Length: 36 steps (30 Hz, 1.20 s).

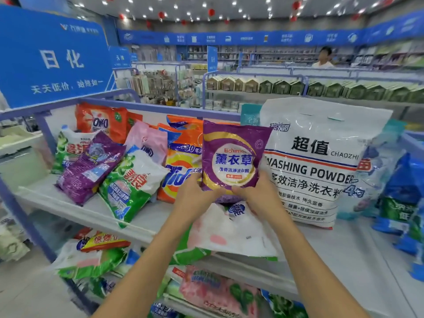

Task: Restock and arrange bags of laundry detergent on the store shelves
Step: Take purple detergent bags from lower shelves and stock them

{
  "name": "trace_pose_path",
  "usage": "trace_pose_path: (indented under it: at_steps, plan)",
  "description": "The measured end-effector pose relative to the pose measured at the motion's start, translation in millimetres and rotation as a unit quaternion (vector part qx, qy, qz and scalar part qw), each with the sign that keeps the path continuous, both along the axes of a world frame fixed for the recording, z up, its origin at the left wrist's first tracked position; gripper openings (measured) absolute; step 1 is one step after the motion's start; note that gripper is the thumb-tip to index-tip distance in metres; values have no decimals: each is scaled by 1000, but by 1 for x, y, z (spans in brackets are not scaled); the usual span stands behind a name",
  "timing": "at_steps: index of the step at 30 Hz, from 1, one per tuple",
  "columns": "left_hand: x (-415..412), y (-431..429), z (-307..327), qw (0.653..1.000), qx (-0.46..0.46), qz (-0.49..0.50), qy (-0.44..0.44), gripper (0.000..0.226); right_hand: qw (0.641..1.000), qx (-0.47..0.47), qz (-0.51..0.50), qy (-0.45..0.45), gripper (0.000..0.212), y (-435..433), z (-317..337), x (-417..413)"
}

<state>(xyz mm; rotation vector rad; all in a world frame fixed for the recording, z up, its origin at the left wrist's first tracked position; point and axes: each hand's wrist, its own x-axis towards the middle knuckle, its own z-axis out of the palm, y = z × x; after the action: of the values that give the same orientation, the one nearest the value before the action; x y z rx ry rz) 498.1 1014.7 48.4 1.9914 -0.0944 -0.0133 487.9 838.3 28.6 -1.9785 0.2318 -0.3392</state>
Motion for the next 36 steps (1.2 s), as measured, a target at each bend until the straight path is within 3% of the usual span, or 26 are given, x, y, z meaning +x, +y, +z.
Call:
trace_pose_path:
  at_steps: [4, 9, 12, 13, 16, 20, 27, 32, 36]
  plan:
    - [17, -2, 0, 993, -100, -3, 56, 36, 999, -29, 14, -18, 53, 2, 6, 4]
    - [5, 9, 16, 977, -208, -28, 31, 38, 994, 86, 32, -59, 60, 5, 34, -14]
    - [-10, 17, 34, 955, -278, -82, 62, 76, 987, 128, 52, -76, 46, 1, 60, -44]
    - [-16, 18, 38, 948, -286, -119, 74, 77, 985, 139, 65, -78, 45, 2, 65, -54]
    - [-31, 19, 34, 937, -255, -221, 86, 74, 984, 141, 87, -67, 49, 4, 63, -79]
    - [-52, 16, 22, 936, -233, -243, 99, 69, 963, 251, 95, -22, 62, 0, 43, -107]
    - [-109, -12, 5, 927, -211, -283, 129, 54, 919, 393, 1, -28, 61, -23, 17, -177]
    - [-166, -46, -1, 908, -182, -348, 145, 45, 899, 428, -55, -78, 27, -54, 19, -251]
    - [-219, -91, -1, 900, -169, -380, 128, 44, 896, 394, -125, -161, 27, -95, 21, -322]
